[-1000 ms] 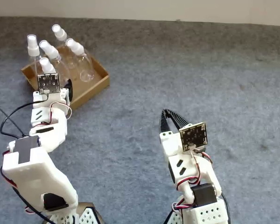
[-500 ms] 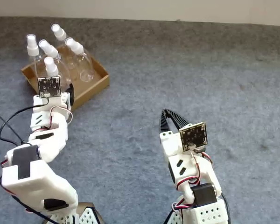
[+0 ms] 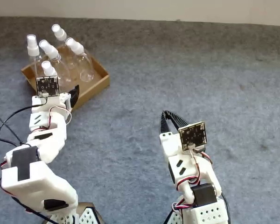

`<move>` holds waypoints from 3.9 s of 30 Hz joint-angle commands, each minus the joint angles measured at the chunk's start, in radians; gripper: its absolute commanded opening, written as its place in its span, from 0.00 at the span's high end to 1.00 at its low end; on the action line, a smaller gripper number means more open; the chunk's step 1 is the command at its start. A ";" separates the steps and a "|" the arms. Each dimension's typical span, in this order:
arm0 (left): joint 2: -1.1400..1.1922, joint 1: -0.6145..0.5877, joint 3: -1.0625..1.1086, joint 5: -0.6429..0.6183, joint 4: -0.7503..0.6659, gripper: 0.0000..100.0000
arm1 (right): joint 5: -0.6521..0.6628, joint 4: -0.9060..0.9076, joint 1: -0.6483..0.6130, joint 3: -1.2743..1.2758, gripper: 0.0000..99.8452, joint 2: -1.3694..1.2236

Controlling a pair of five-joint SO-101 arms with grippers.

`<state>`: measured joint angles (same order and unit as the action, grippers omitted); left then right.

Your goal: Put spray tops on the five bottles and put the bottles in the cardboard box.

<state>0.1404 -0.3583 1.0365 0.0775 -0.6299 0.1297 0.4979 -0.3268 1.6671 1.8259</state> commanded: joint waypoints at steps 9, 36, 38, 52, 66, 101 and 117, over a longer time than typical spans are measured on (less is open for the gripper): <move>-0.053 -0.062 0.002 -0.006 0.002 0.62 | -0.002 0.002 0.012 0.174 0.99 0.005; -0.961 -0.048 0.240 -0.003 0.779 0.62 | -0.002 0.004 0.012 0.174 0.99 0.005; -1.101 -0.047 0.239 -0.003 0.914 0.62 | -0.002 0.004 0.012 0.174 0.99 0.005; -1.862 0.091 0.054 0.083 1.766 0.98 | -0.002 0.005 0.012 0.174 0.99 0.005; -1.948 0.236 -0.068 0.184 2.050 0.99 | -0.002 0.005 0.012 0.174 0.99 0.005; -1.949 0.395 0.412 0.144 2.027 0.99 | -0.002 0.005 0.012 0.174 0.99 0.005; -1.949 0.234 0.659 0.015 1.849 0.99 | -0.002 0.005 0.012 0.174 0.99 0.005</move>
<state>-1.7944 -0.0944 1.6732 0.1036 1.2467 0.1297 0.5010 -0.3268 1.6671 1.8259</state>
